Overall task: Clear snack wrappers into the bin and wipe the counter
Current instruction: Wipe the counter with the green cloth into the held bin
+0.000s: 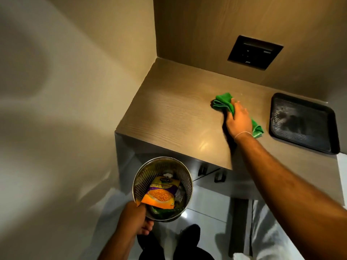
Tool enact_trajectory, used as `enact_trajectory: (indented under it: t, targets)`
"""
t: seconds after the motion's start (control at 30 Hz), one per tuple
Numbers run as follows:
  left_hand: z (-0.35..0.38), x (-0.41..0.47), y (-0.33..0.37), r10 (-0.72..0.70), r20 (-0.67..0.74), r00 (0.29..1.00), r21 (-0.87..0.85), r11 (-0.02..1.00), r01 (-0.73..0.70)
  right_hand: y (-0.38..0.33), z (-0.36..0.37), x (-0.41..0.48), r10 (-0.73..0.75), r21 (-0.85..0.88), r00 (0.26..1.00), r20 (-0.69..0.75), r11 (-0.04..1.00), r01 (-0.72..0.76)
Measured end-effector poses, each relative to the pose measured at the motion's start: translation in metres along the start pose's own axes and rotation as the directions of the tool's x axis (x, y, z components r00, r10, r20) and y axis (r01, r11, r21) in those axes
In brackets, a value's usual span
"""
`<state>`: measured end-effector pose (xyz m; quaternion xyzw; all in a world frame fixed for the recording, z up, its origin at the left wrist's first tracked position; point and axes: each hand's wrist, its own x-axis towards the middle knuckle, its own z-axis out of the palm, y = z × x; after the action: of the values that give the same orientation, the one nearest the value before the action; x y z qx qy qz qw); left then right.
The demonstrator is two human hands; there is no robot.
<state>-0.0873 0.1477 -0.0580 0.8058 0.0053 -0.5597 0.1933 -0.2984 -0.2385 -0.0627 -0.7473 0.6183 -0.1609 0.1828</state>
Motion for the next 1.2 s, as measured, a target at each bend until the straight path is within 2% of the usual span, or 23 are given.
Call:
enact_trajectory:
  t: [0.07,0.17,0.27,0.3,0.37,0.43,0.5,0.6,0.7,0.97,1.2]
  targets:
    - [0.007,0.0,-0.001,-0.001,0.003,1.0,0.005,1.0,0.001,-0.019,0.004,-0.029,-0.125,0.056,0.99,0.071,0.991,0.121]
    - [0.017,0.002,-0.006,-0.006,0.002,1.0,0.001,1.0,0.006,-0.045,0.015,-0.099,-0.323,0.134,0.914,0.245,0.945,0.298]
    - [0.024,0.001,-0.007,-0.002,0.014,1.0,-0.019,1.0,0.002,-0.065,0.021,-0.159,-0.412,0.257,0.839,0.357,0.906,0.335]
    - [0.025,0.0,-0.006,0.006,0.015,1.0,-0.035,0.999,-0.005,-0.072,0.018,-0.171,-0.408,0.338,0.836,0.367,0.896,0.289]
    - [0.026,-0.003,-0.003,0.009,0.015,1.0,-0.058,0.998,-0.008,-0.089,0.006,-0.19,-0.338,0.596,0.847,0.41,0.802,0.031]
    - [0.025,-0.006,-0.003,0.005,0.029,1.0,-0.069,0.998,-0.003,-0.097,-0.008,-0.199,-0.216,0.757,0.859,0.465,0.6,-0.259]
    - [0.026,-0.009,-0.003,0.024,0.03,0.999,-0.082,0.996,-0.021,-0.092,-0.023,-0.2,-0.044,0.782,0.856,0.515,0.432,-0.449]
    - [0.03,-0.012,-0.007,0.058,0.013,0.998,-0.088,0.994,-0.057,-0.067,-0.042,-0.191,0.136,0.79,0.818,0.559,0.212,-0.575]
    - [0.033,-0.012,-0.008,0.068,0.011,0.998,-0.089,0.994,-0.066,-0.039,-0.065,-0.177,0.191,0.803,0.801,0.568,0.088,-0.59]
    - [0.039,-0.016,-0.01,0.071,0.022,0.997,-0.061,0.996,-0.069,0.034,-0.125,-0.132,0.395,0.905,0.858,0.33,0.128,-0.407]
    - [0.049,-0.016,-0.008,0.077,0.019,0.997,-0.041,0.996,-0.076,0.045,-0.127,-0.115,0.38,0.904,0.873,0.307,0.169,-0.392]
